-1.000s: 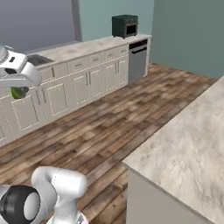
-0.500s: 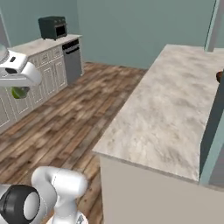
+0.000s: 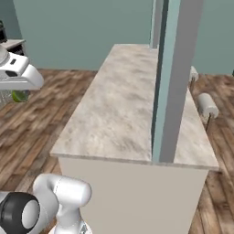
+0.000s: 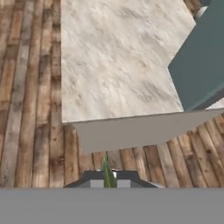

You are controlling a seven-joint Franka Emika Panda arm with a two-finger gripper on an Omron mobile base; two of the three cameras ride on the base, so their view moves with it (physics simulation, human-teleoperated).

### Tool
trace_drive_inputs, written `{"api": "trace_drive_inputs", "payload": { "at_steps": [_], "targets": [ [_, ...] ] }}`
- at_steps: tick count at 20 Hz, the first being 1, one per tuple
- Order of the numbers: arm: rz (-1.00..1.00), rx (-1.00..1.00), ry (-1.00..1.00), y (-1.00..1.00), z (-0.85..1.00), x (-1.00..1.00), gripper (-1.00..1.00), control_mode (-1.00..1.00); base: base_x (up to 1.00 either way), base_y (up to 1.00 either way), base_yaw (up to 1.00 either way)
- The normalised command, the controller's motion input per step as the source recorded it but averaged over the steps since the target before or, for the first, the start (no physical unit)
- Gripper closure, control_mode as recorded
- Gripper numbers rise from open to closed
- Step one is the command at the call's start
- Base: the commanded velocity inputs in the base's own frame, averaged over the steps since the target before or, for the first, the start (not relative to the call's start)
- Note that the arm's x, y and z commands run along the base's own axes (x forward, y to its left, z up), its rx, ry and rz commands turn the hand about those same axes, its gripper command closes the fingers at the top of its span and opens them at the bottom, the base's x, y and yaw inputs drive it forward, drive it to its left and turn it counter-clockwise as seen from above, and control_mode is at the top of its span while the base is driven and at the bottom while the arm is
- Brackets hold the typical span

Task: There is a bowl on the dining counter. Grab a lemon wedge from the fridge and place it in the bowl. Then get the liquor bottle and glass cup from the cabinet and place them next to the bowl.

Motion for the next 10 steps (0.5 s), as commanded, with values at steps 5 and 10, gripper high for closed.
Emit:
{"api": "trace_drive_inputs", "payload": {
  "at_steps": [5,10],
  "targets": [
    [0.00,0.00,0.00,0.00,0.00,0.00,1.00,1.00,-0.28,-1.00,-0.20],
    [0.00,0.00,0.00,0.00,0.00,0.00,1.00,1.00,-0.33,-1.00,-0.19]
  ]
}}
